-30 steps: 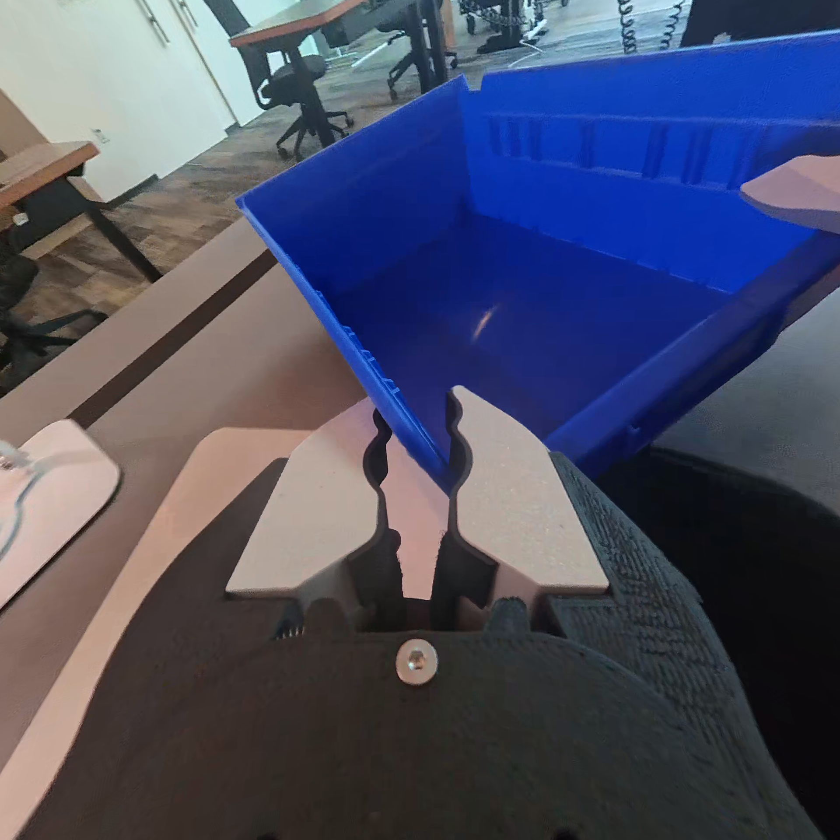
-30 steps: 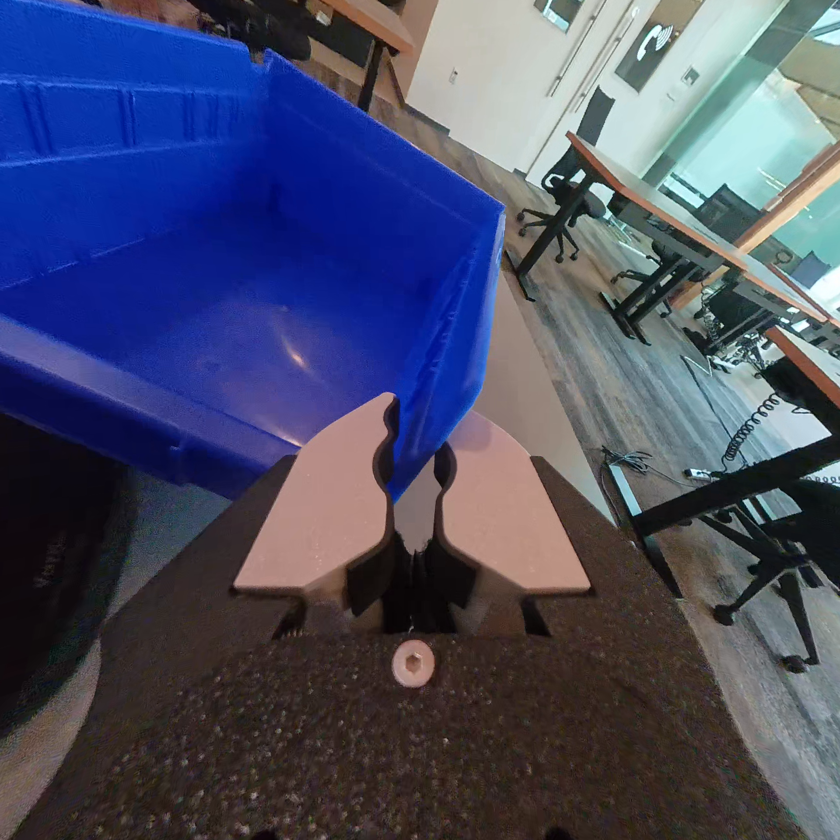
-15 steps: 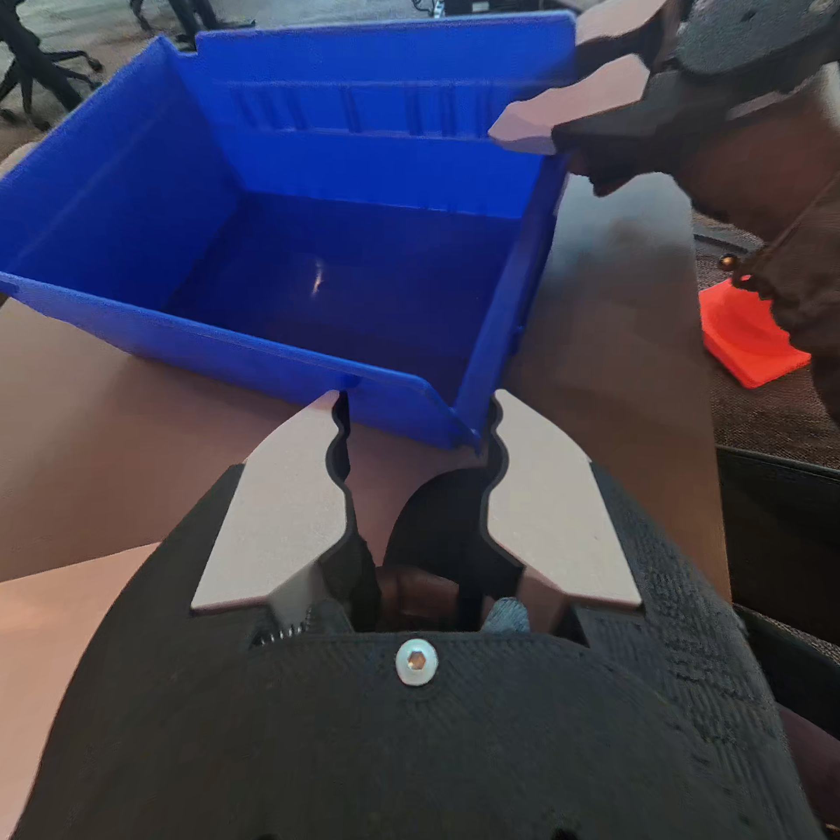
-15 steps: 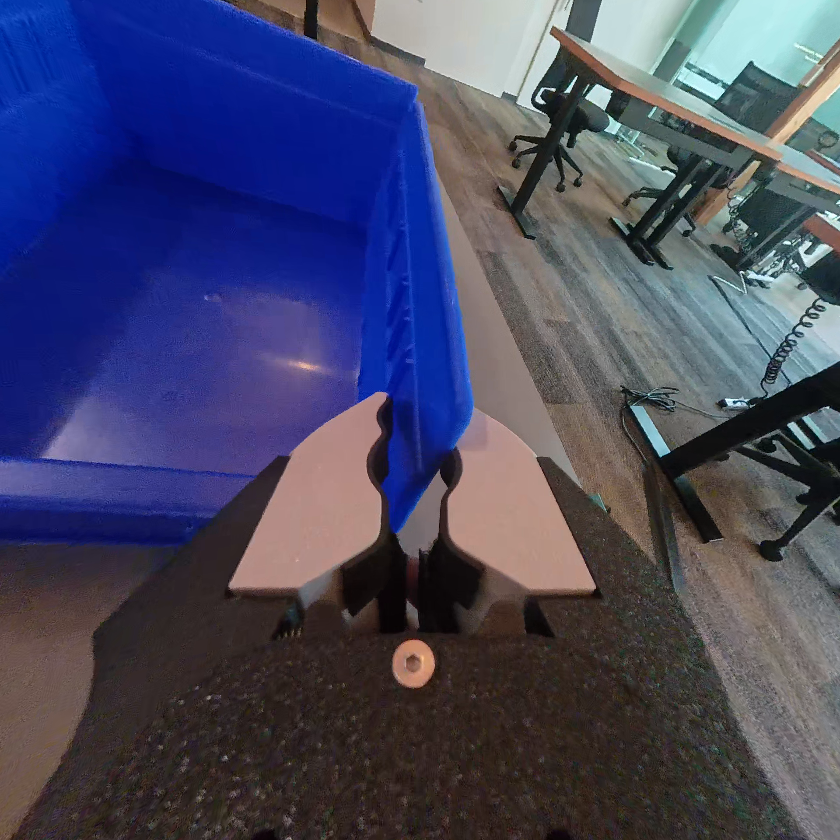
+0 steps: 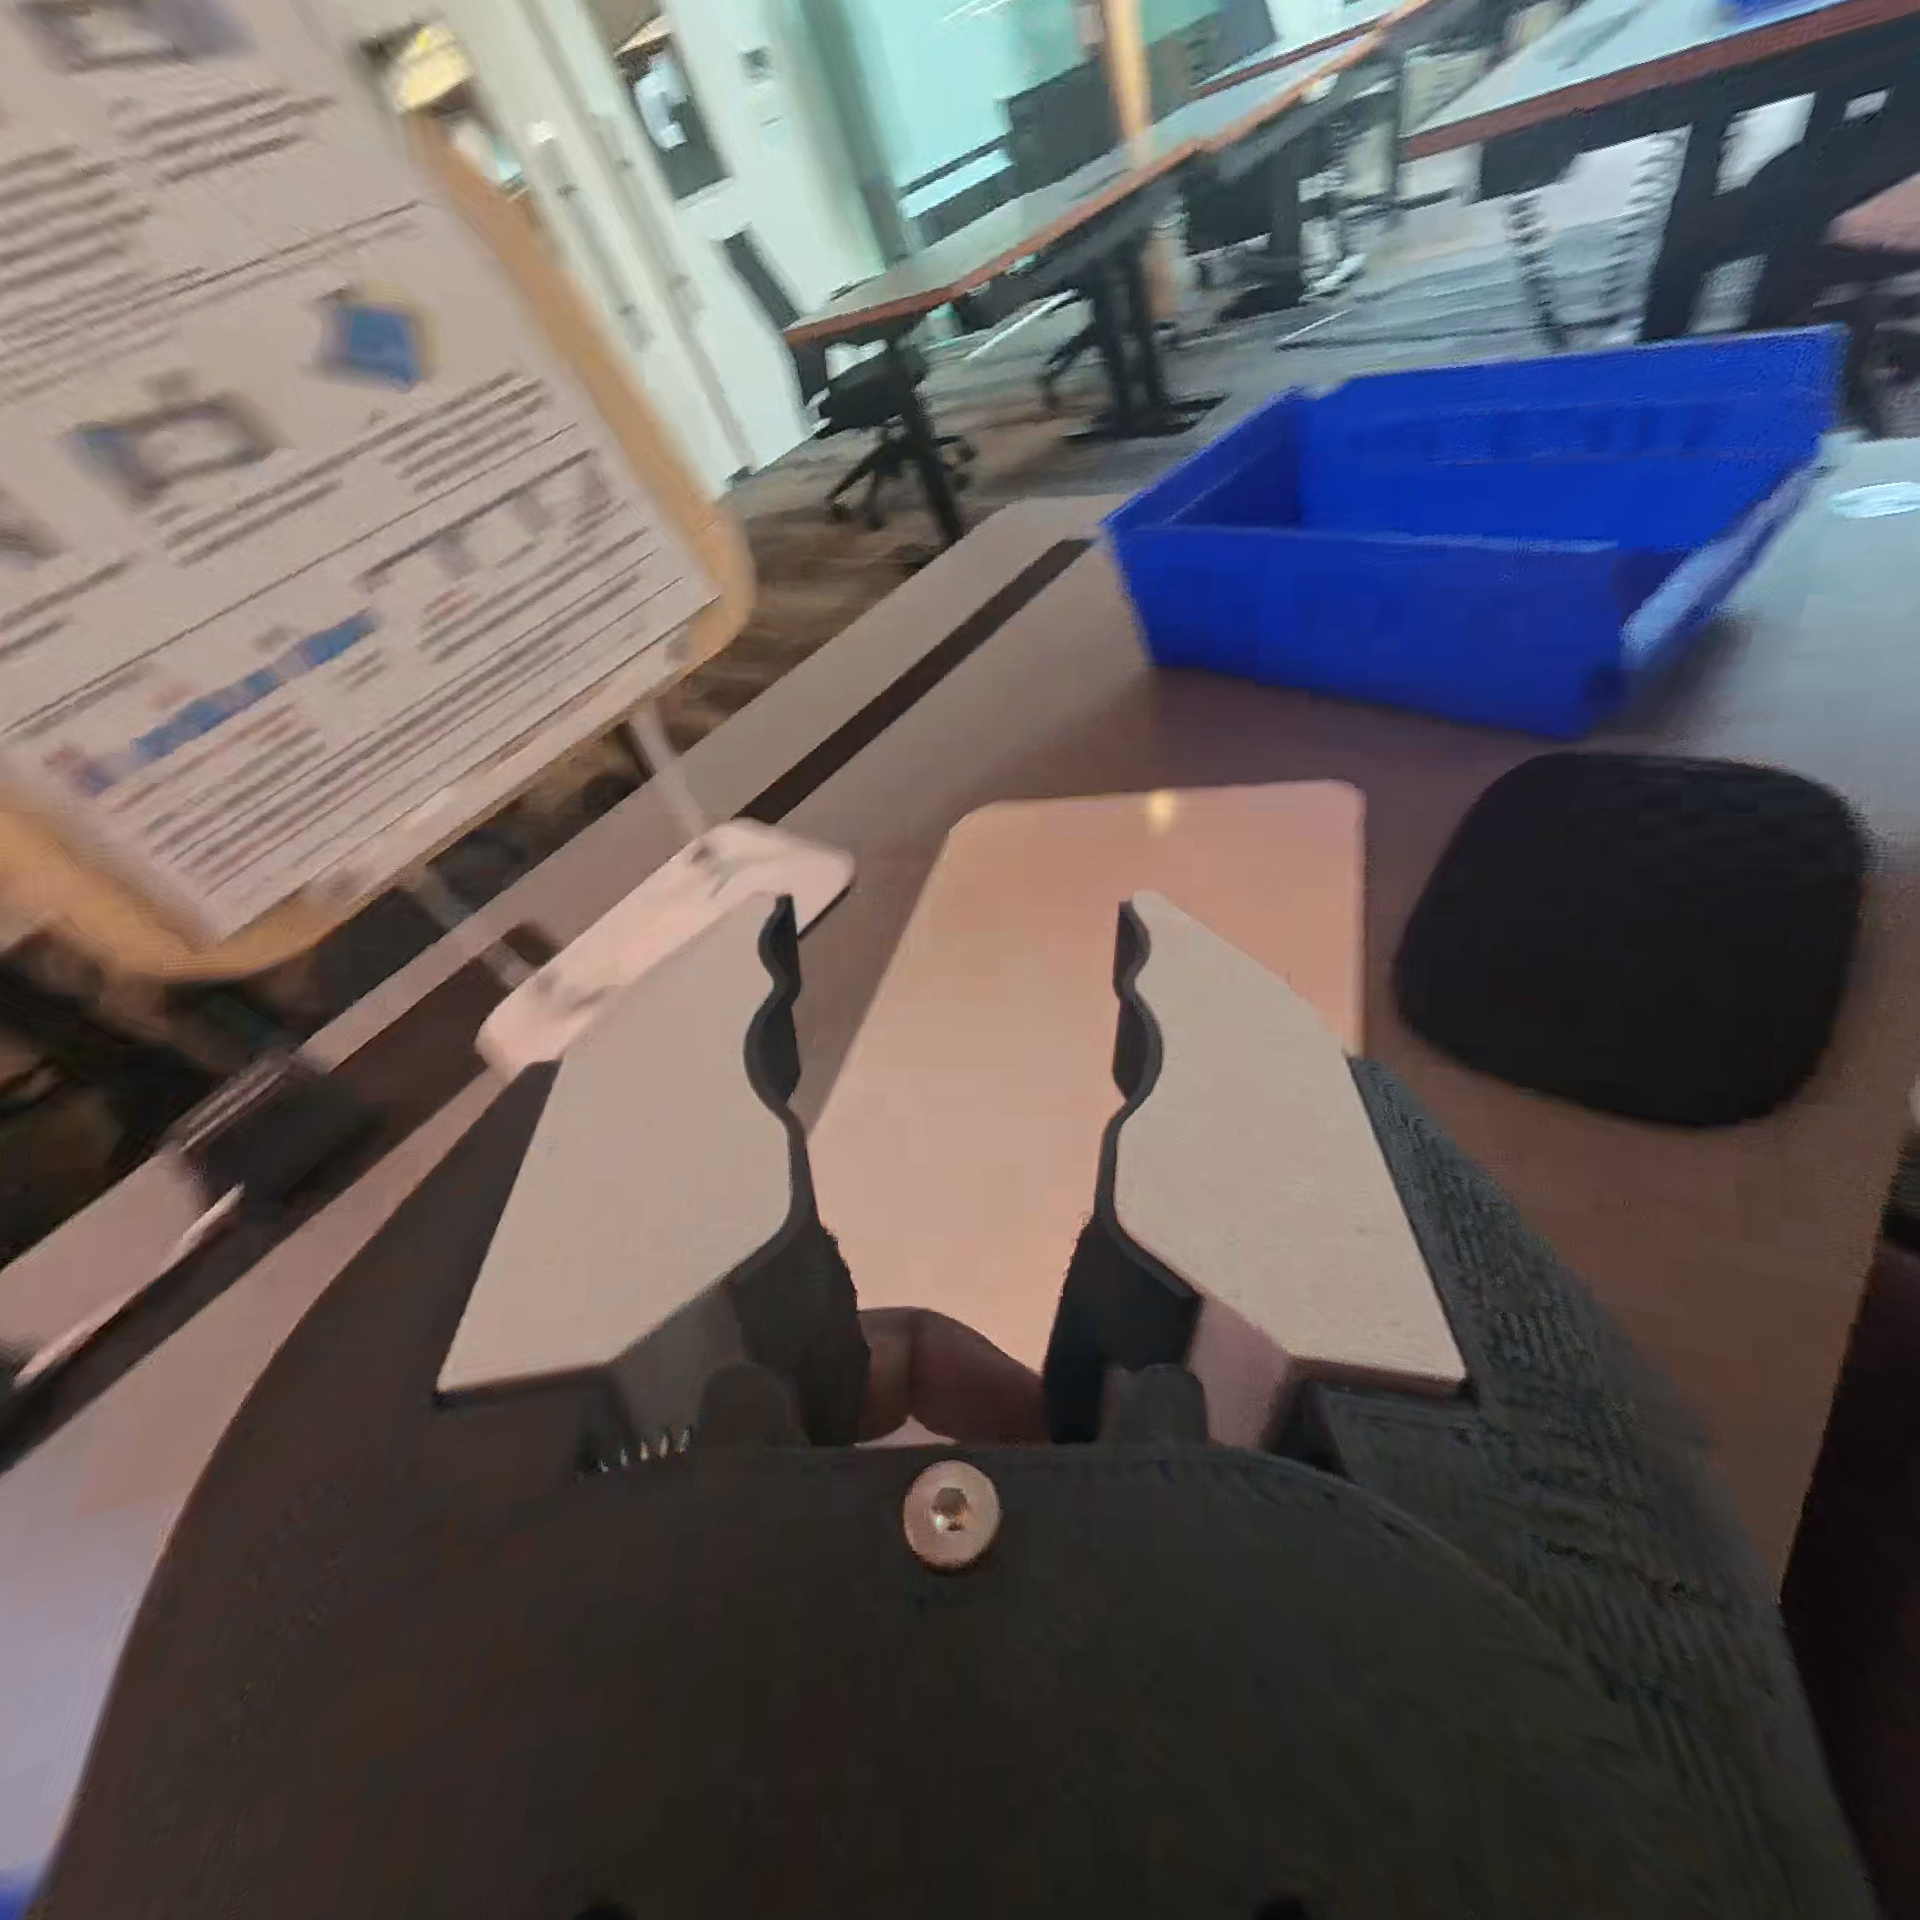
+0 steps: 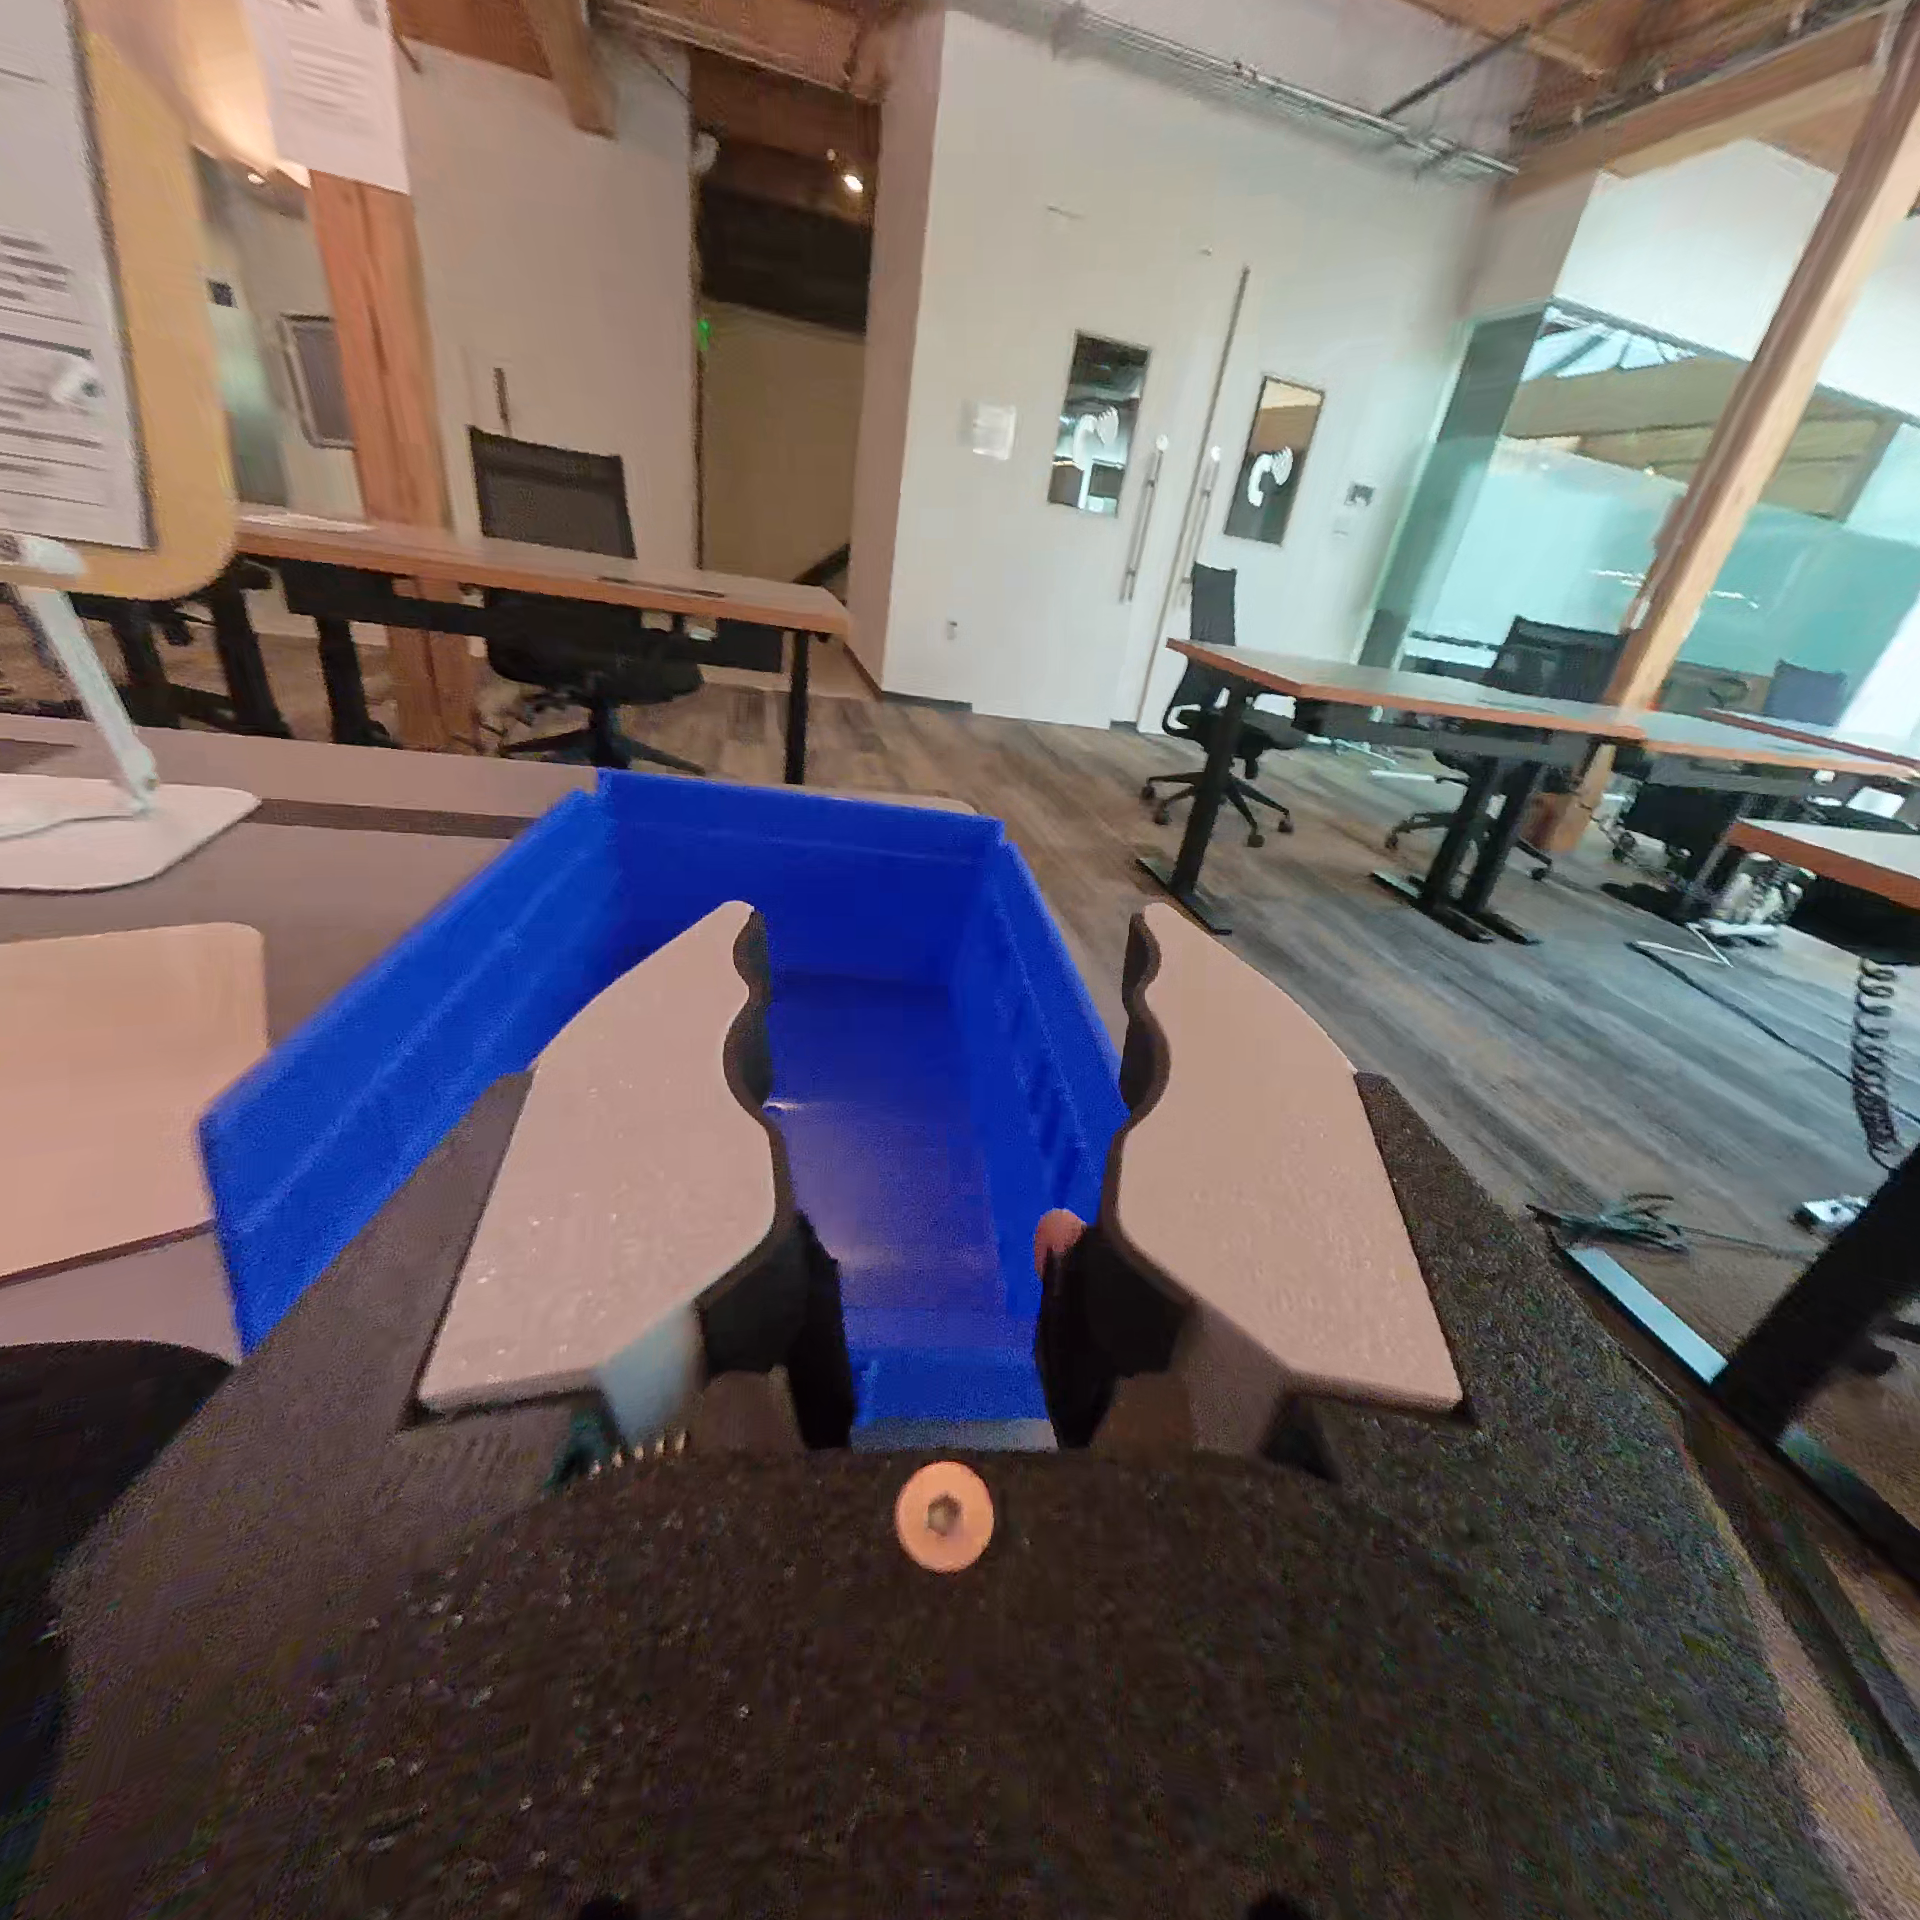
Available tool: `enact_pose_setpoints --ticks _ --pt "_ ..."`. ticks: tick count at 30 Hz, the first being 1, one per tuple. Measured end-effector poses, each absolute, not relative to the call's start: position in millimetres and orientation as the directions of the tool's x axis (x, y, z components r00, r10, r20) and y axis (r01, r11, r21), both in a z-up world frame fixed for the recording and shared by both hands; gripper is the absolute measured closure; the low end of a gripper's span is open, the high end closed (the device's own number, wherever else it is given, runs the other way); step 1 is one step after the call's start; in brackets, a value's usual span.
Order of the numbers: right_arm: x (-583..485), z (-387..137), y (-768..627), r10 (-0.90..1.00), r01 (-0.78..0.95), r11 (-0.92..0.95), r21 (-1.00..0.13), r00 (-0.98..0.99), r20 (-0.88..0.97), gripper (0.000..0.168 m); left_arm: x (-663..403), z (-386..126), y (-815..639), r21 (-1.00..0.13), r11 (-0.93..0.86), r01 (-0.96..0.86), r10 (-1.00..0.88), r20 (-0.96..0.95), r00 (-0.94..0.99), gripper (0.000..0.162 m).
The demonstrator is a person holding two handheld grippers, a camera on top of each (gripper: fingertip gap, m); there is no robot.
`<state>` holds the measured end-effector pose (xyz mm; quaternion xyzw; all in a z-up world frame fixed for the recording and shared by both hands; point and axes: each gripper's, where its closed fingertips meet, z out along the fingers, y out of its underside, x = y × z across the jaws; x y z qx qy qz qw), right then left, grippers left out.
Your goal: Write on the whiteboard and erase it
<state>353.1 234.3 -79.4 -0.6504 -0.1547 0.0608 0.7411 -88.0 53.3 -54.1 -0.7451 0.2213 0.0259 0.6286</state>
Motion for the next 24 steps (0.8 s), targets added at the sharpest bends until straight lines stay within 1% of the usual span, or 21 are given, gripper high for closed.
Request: enact_pose_setpoints --ticks 3,5,7,9,11,13,16,18,22,23,24 --pt "316 -74 219 0.374 0.105 0.173 -0.979 0.913 0.164 0.103 -193 -61 0 -0.912 -0.265 -0.313 -0.072 -0.305 0.95 0.104" --pt "290 -67 213 0.425 0.105 0.192 -0.976 0.887 0.179 0.105 -252 -77 -39 -0.88 -0.403 -0.251 0.023 -0.283 0.959 0.104" --pt "267 -61 208 0.471 0.111 0.199 -0.974 0.86 0.194 0.104 -304 -105 -78 -0.806 -0.571 -0.153 0.096 -0.251 0.963 0.104" --pt "249 -54 203 0.493 0.116 0.221 -0.968 0.843 0.214 0.105 -341 -139 -112 -0.704 -0.709 -0.036 0.156 -0.206 0.966 0.105" --pt "235 -47 199 0.504 0.121 0.249 -0.961 0.831 0.236 0.108 -353 -170 -132 -0.603 -0.798 0.005 0.13 -0.164 0.978 0.106" --pt "224 -43 195 0.51 0.13 0.267 -0.955 0.821 0.255 0.109 -355 -193 -139 -0.528 -0.849 -0.011 0.082 -0.153 0.985 0.105" --pt "217 -37 190 0.498 0.161 0.294 -0.942 0.815 0.295 0.11 -368 -212 -143 -0.406 -0.914 -0.02 0.086 -0.242 0.967 0.105" --pt "218 -34 188 0.472 0.197 0.315 -0.928 0.816 0.333 0.111 -377 -221 -145 -0.331 -0.944 -0.01 0.084 -0.268 0.96 0.105" --pt "226 -37 187 0.422 0.257 0.327 -0.909 0.821 0.384 0.113 -384 -244 -146 -0.245 -0.969 0.04 0.097 -0.227 0.969 0.106" --pt "227 -39 187 0.416 0.263 0.326 -0.908 0.823 0.388 0.113 -379 -246 -143 -0.263 -0.963 0.052 0.102 -0.18 0.978 0.117" --pt "229 -40 186 0.412 0.267 0.324 -0.908 0.824 0.389 0.114 -376 -249 -144 -0.258 -0.964 0.06 0.1 -0.147 0.984 0.123"
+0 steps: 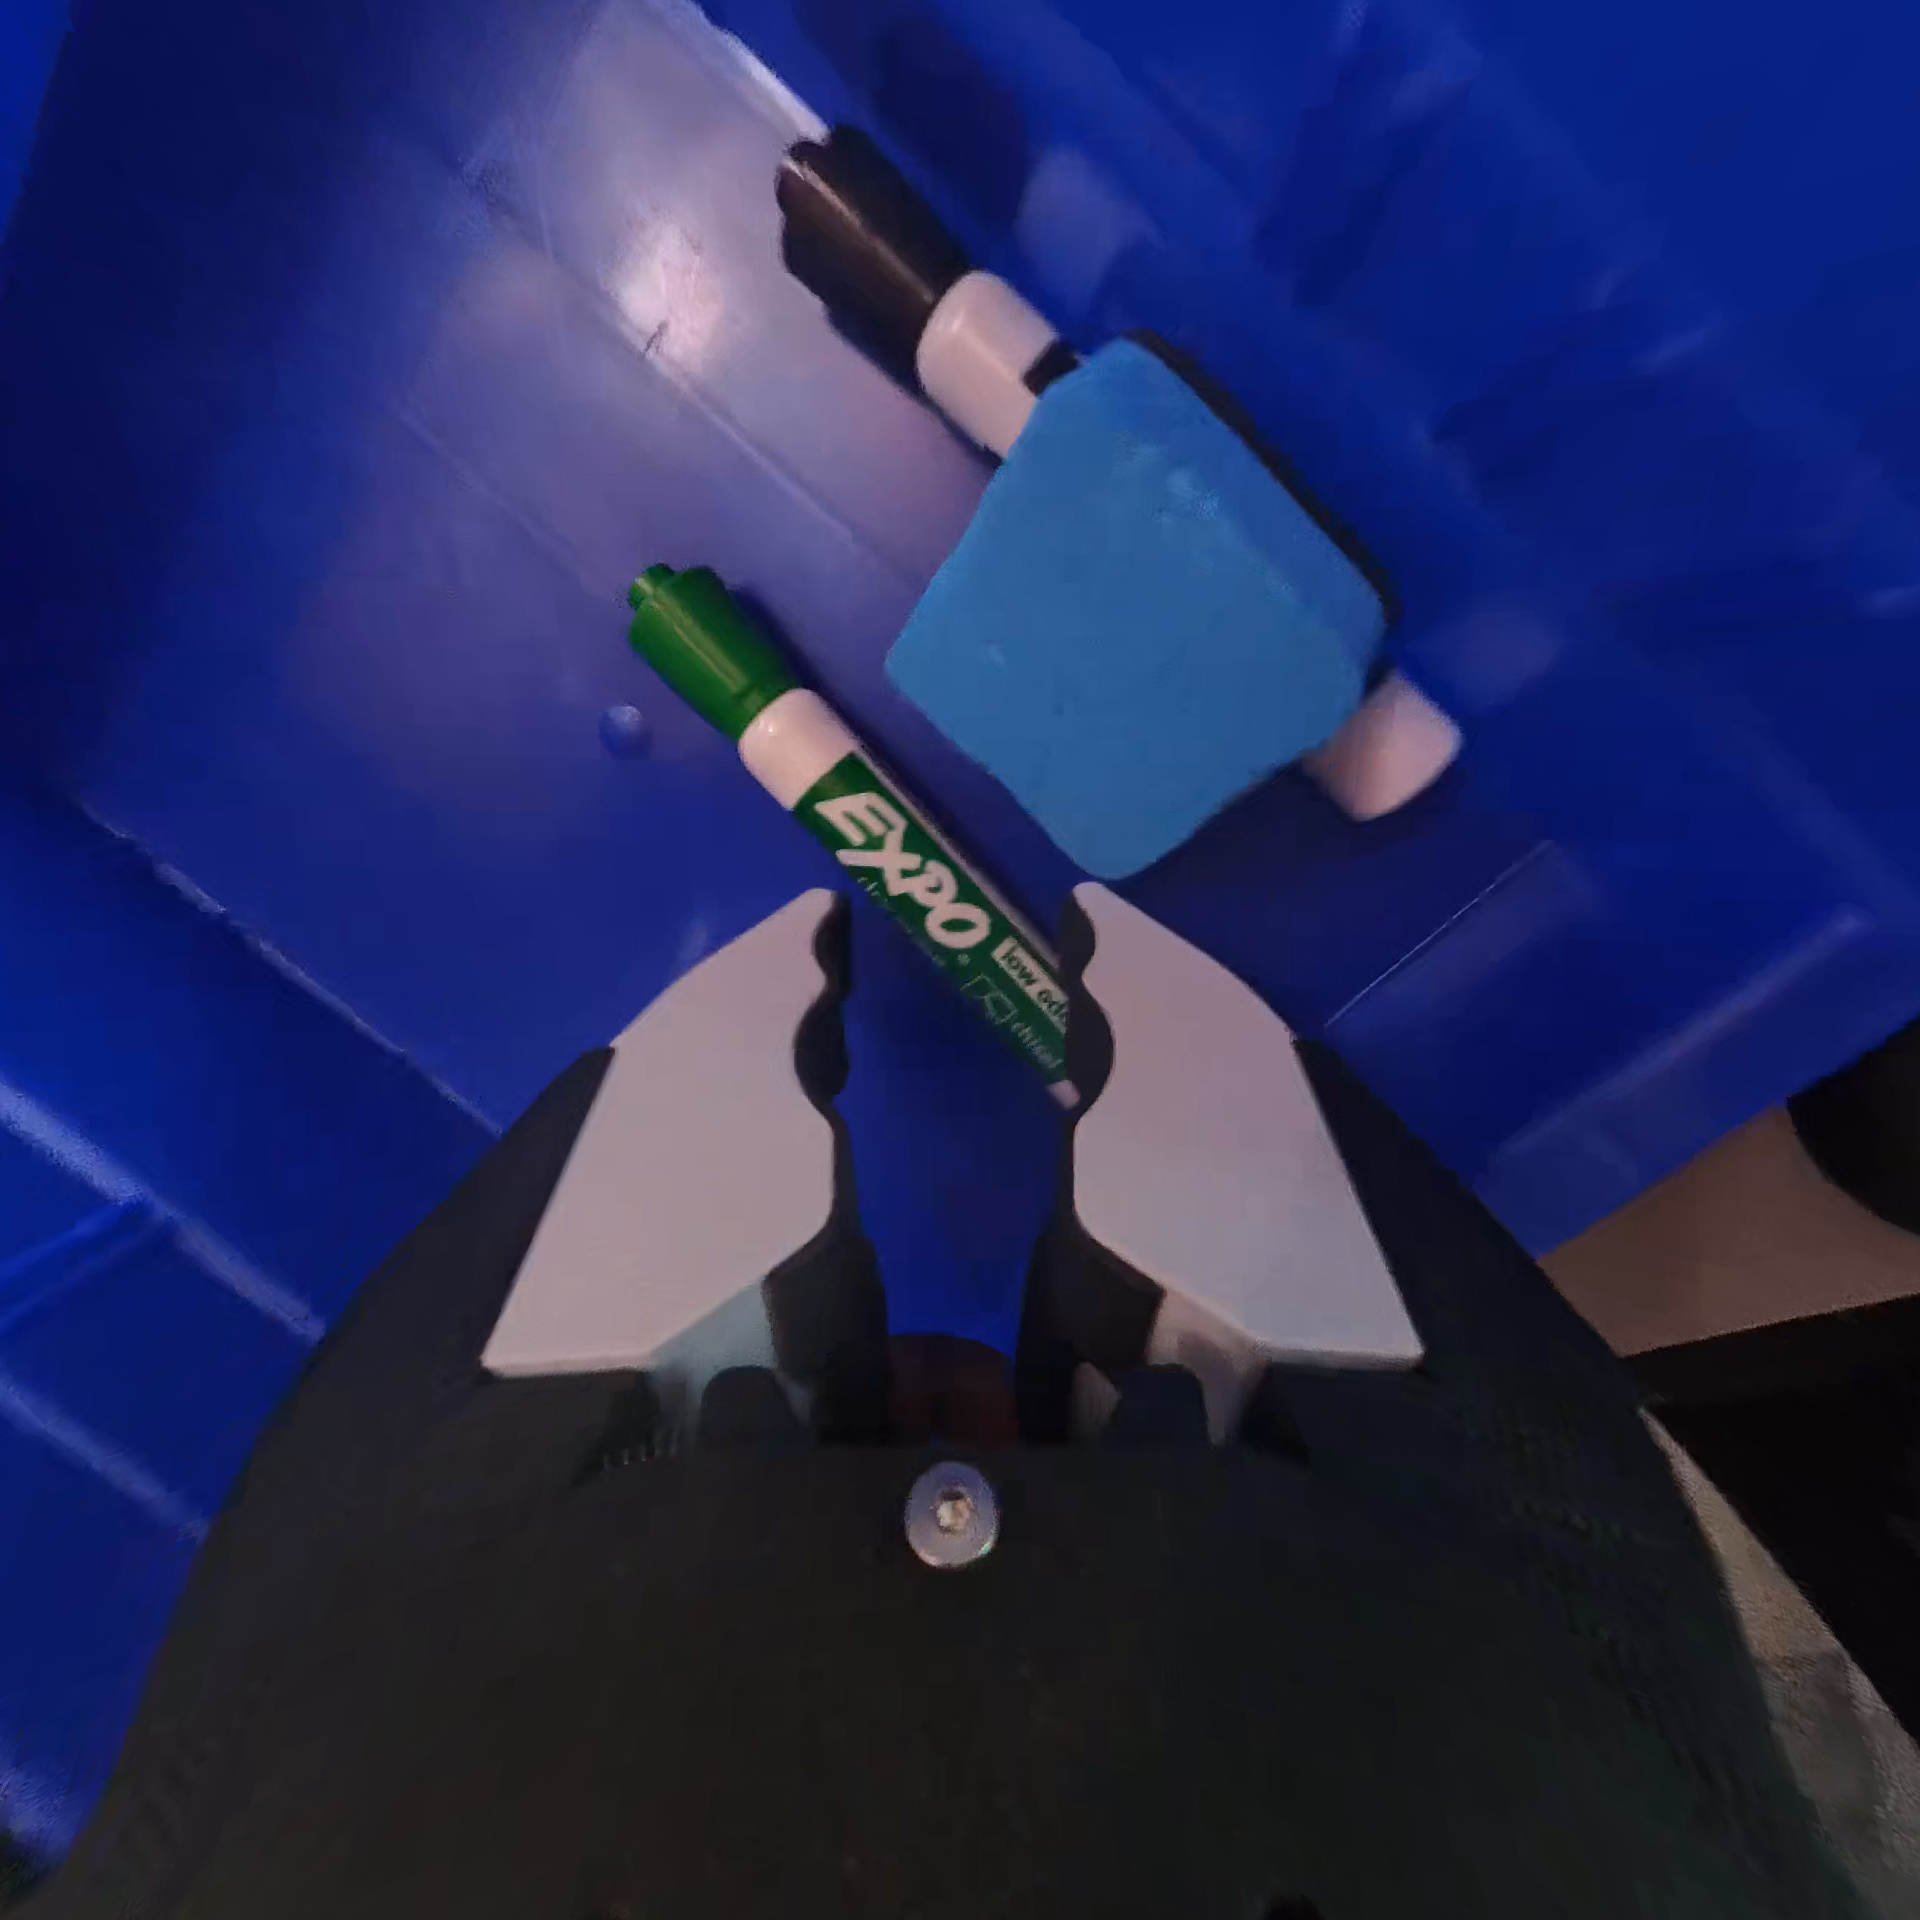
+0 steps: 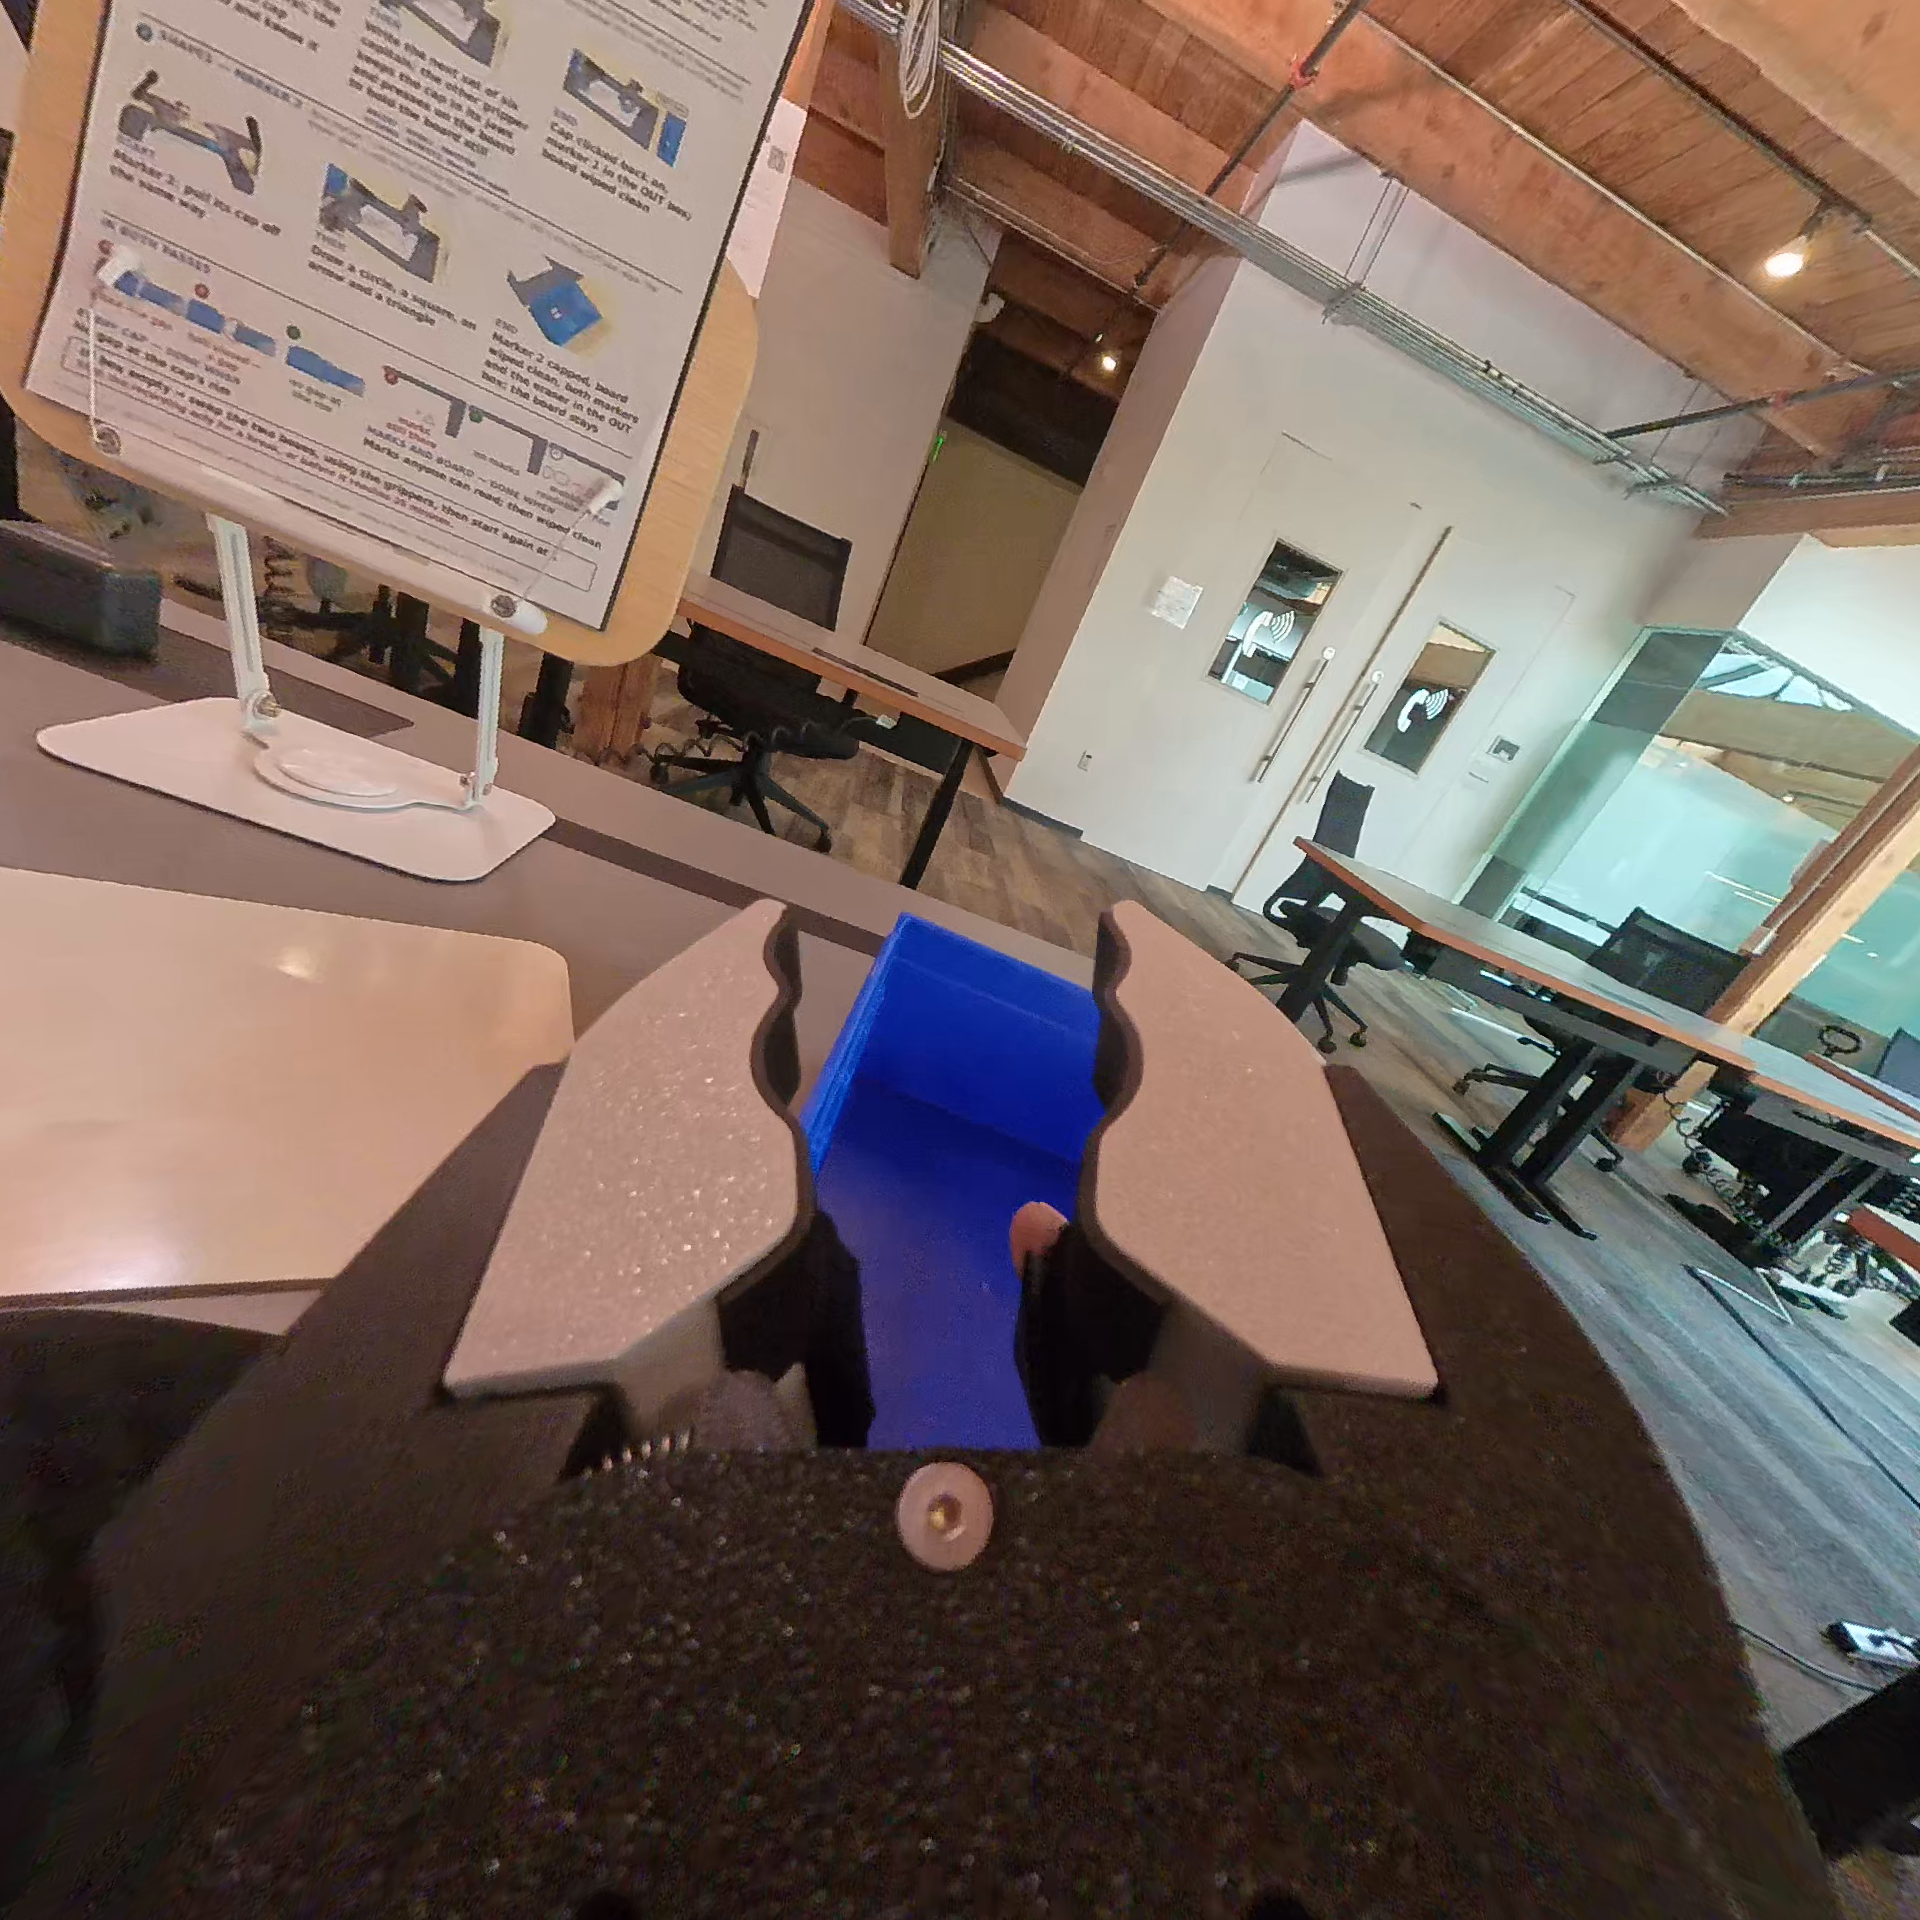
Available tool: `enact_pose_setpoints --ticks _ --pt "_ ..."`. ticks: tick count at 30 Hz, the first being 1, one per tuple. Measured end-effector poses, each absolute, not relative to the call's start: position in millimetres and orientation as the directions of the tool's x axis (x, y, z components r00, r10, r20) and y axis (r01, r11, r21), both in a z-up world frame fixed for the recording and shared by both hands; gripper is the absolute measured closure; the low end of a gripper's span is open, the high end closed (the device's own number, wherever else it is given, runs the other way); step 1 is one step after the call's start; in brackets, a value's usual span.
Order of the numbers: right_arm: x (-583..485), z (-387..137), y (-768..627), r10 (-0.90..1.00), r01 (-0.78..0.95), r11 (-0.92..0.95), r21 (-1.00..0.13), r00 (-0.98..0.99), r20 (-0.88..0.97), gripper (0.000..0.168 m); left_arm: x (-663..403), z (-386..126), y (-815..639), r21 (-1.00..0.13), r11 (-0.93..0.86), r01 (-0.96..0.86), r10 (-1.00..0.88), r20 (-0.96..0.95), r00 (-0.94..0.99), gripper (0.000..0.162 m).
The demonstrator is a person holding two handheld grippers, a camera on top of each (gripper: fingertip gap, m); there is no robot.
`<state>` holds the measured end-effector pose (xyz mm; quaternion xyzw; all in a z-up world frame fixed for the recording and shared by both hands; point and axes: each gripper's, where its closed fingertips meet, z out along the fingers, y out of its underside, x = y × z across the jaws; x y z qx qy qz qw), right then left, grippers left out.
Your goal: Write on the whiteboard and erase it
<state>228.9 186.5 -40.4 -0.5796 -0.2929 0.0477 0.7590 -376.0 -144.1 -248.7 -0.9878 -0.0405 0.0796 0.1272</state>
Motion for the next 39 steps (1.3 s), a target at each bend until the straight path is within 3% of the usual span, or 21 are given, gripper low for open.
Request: enact_pose_setpoints --ticks 4,7,9,12,14,15,18,21,24,27,33,37,39 --pt "227 -46 183 0.403 0.297 0.327 -0.897 0.815 0.416 0.114 -373 -250 -143 -0.304 -0.951 0.053 0.077 -0.069 0.995 0.136" --pt "214 -45 178 0.42 0.305 0.348 -0.886 0.795 0.438 0.115 -401 -244 -153 -0.34 -0.938 0.067 0.143 -0.202 0.969 0.142" --pt "198 -43 171 0.468 0.282 0.357 -0.89 0.77 0.432 0.116 -416 -219 -150 -0.477 -0.874 0.095 0.24 -0.252 0.938 0.142" --pt "159 -40 152 0.605 0.18 0.371 -0.911 0.697 0.384 0.116 -421 -149 -131 -0.789 -0.612 0.052 0.361 -0.22 0.906 0.143" --pt "123 -36 131 0.719 0.063 0.378 -0.924 0.608 0.336 0.116 -385 -88 -109 -0.96 -0.275 0.055 0.261 -0.02 0.965 0.144" --pt "104 -34 117 0.77 0.006 0.381 -0.925 0.551 0.321 0.115 -359 -60 -101 -0.986 -0.115 0.12 0.147 0.103 0.984 0.144" --pt "46 -28 75 0.859 -0.127 0.408 -0.904 0.39 0.333 0.112 -282 -6 -80 -0.903 0.156 0.399 -0.24 0.358 0.902 0.144" --pt "-8 -28 39 0.905 -0.199 0.388 -0.9 0.269 0.331 0.106 -211 17 -61 -0.753 0.225 0.619 -0.561 0.42 0.714 0.144" --pt "-56 -36 2 0.957 -0.222 0.29 -0.931 0.083 0.278 0.103 -159 24 -42 -0.617 0.183 0.766 -0.756 0.41 0.511 0.144" --pt "-79 -37 -13 0.981 -0.221 0.181 -0.958 -0.026 0.191 0.11 -125 15 -17 -0.596 0.132 0.792 -0.8 0.408 0.441 0.144" --pt "-89 -44 -5 0.993 -0.161 0.105 -0.981 -0.041 0.113 0.118 -84 -6 5 -0.756 0.213 0.619 -0.75 0.279 0.599 0.144" --pt "-89 -45 -1 0.996 -0.152 0.061 -0.987 -0.057 0.07 0.128 -70 -17 9 -0.803 0.22 0.554 -0.738 0.235 0.633 0.143" --pt "-88 -48 1 0.996 -0.134 0.061 -0.989 -0.054 0.069 0.143 -67 -22 11 -0.816 0.214 0.537 -0.733 0.229 0.64 0.144"
